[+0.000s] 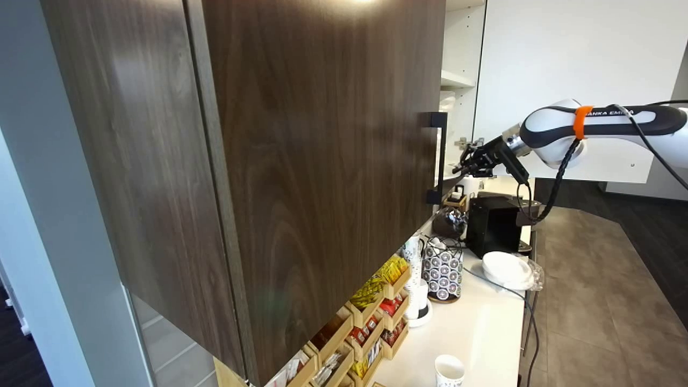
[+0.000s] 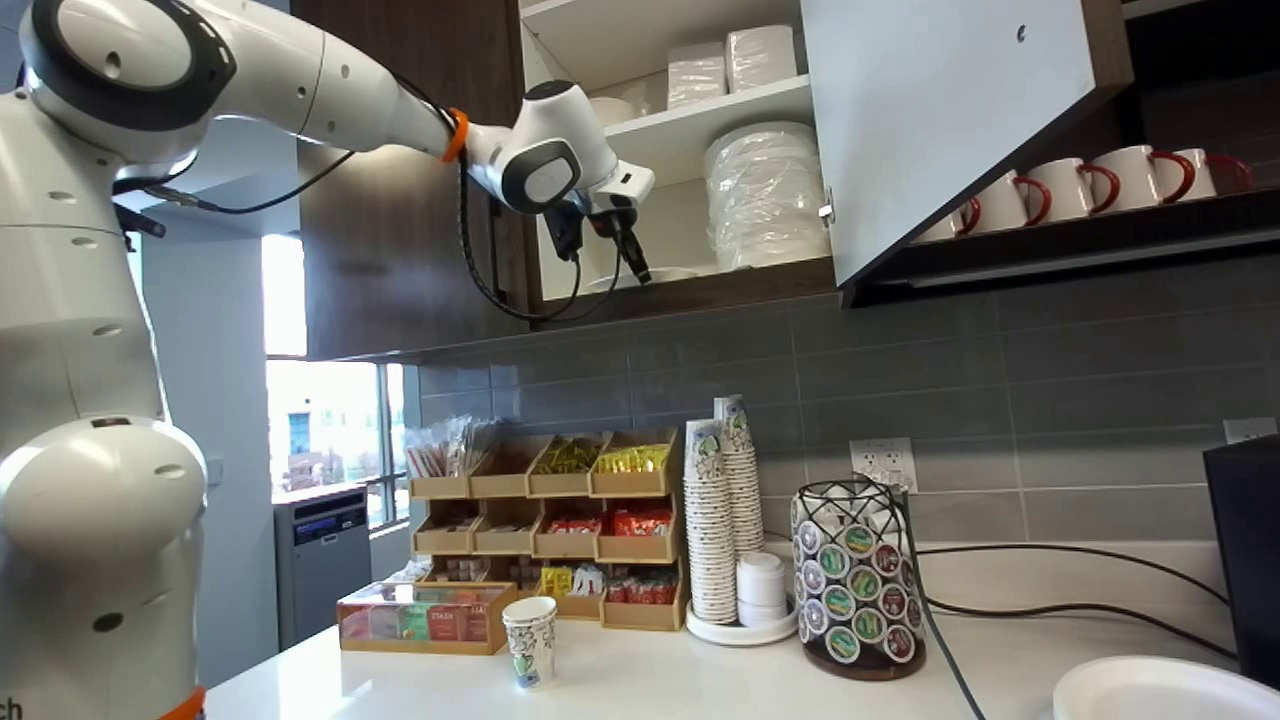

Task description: Remove the plate from the cupboard on top, put on the cupboard and then lift the cups and put them in the cupboard on top

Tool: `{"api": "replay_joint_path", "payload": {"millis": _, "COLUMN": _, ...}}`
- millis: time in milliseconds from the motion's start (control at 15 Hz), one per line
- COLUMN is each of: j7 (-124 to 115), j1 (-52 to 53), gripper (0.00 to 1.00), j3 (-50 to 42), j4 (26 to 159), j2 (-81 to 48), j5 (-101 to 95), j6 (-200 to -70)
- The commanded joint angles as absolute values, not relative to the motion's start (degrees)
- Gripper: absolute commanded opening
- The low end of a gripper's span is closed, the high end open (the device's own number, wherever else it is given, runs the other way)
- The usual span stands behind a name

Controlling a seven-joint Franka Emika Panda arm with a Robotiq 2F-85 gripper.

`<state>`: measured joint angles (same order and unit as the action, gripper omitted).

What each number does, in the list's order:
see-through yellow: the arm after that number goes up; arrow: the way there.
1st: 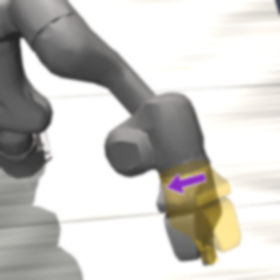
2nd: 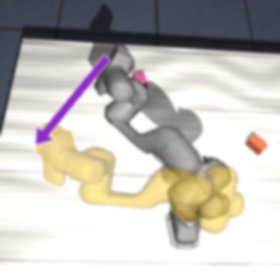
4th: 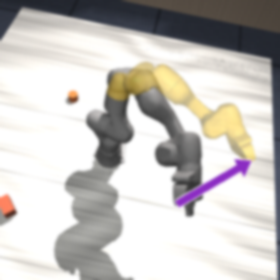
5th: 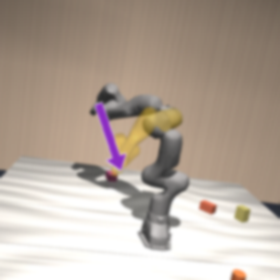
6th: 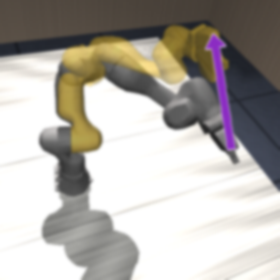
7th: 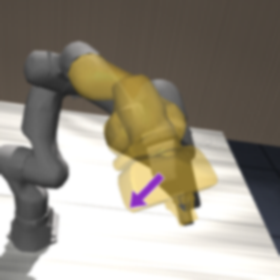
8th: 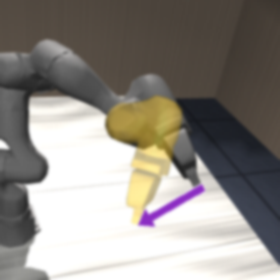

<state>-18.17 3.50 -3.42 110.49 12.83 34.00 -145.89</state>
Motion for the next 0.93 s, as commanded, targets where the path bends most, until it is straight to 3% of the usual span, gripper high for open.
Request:
{"api": "replay_joint_path", "payload": {"millis": 0, "j7": -18.59, "j1": 2.48, "gripper": 0.0, "j3": -3.64, "j4": 109.5, "j2": 12.84, "j5": 36.96, "j6": -144.58}}
{"api": "replay_joint_path", "payload": {"millis": 600, "j7": -15.6, "j1": 1.24, "gripper": 0.01, "j3": -5.38, "j4": 111.32, "j2": 19.02, "j5": 46.02, "j6": -144.18}}
{"api": "replay_joint_path", "payload": {"millis": 867, "j7": -12.44, "j1": 0.92, "gripper": 0.01, "j3": -6.97, "j4": 113.61, "j2": 25.06, "j5": 45.18, "j6": -136.85}}
